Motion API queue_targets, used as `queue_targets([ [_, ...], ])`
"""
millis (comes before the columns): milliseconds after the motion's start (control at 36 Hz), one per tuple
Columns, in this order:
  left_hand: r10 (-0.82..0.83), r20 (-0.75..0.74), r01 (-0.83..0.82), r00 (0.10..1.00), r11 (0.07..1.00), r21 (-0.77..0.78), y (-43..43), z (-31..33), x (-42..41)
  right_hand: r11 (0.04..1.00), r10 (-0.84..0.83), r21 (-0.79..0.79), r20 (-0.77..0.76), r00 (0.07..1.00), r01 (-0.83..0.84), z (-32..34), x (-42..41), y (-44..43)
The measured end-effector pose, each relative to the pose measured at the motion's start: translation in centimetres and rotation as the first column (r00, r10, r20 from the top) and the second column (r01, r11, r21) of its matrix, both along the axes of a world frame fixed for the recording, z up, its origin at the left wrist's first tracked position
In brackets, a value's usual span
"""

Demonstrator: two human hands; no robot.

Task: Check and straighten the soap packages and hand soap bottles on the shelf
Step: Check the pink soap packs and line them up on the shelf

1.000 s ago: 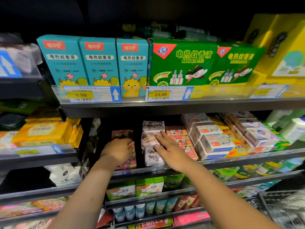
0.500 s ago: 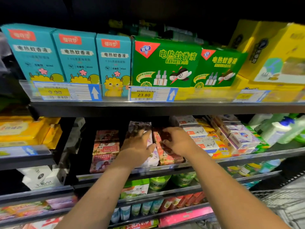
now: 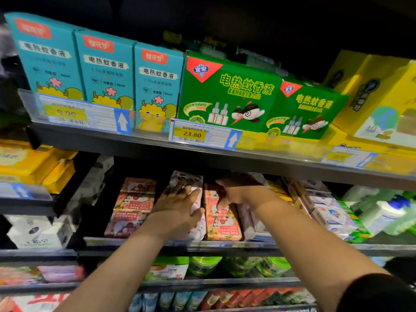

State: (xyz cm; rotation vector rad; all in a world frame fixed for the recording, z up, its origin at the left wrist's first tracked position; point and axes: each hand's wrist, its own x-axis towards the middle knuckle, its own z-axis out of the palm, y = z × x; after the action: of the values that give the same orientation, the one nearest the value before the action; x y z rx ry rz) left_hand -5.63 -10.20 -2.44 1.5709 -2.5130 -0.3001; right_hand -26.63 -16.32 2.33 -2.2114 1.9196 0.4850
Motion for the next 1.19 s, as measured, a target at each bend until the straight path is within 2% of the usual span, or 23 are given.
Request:
queue_targets([
  [250,0.012,0.054,-0.01,0.998,0.999,-0.044,-0.9,-1.2,-0.6,0.996,0.088,-0.012,-0.141,0.986,-0.091,-1.5,-0.9,-2.4],
  [389,0.029,0.037,-0.028,0.999,0.999,-0.036,-1.1,-1.5,-0.7,0.997,0.071,0.02,-0.109,0.992,-0.069,-1.6,-0.7,-2.7],
  [556,0.027,0.022,-0.027,0.999,0.999,-0.025,-0.8,-1.5,-0.5,0.995,0.086,-0.034,-0.137,0.987,-0.091,-1.5,-0.6,-2.2],
  [639,0.025,0.013,-0.025,1.0,0.999,-0.03,-0.8,-1.7,-0.5,0.997,0.057,-0.059,-0.026,0.998,-0.058,-1.9,-1.0,-2.4],
  [917,0.028,0.002,-0.028,1.0,0.999,-0.019,-0.8,-1.5,-0.5,0.986,0.029,-0.166,0.084,0.996,-0.014,-1.5,-1.2,-1.8],
  [1028,0.016,0.008,-0.016,1.0,1.0,0.008,-1.0,-0.9,-0.5,0.976,0.049,-0.218,0.196,0.979,-0.005,0.5,-1.5,-1.0],
  [1083,0.008,0.006,-0.008,1.0,1.0,0.02,-0.8,-0.5,-0.5,0.986,0.0,-0.157,0.347,0.938,0.059,1.1,-1.8,0.0],
  [1139,0.012,-0.017,-0.012,1.0,1.0,0.001,-0.5,0.0,-0.4,0.978,-0.147,-0.037,0.568,0.81,0.203,1.4,-2.0,1.4],
  [1194,0.013,-0.047,-0.013,0.999,1.0,-0.004,-0.1,0.3,-0.3,0.942,-0.283,0.065,0.679,0.677,0.329,2.1,-1.7,3.8],
])
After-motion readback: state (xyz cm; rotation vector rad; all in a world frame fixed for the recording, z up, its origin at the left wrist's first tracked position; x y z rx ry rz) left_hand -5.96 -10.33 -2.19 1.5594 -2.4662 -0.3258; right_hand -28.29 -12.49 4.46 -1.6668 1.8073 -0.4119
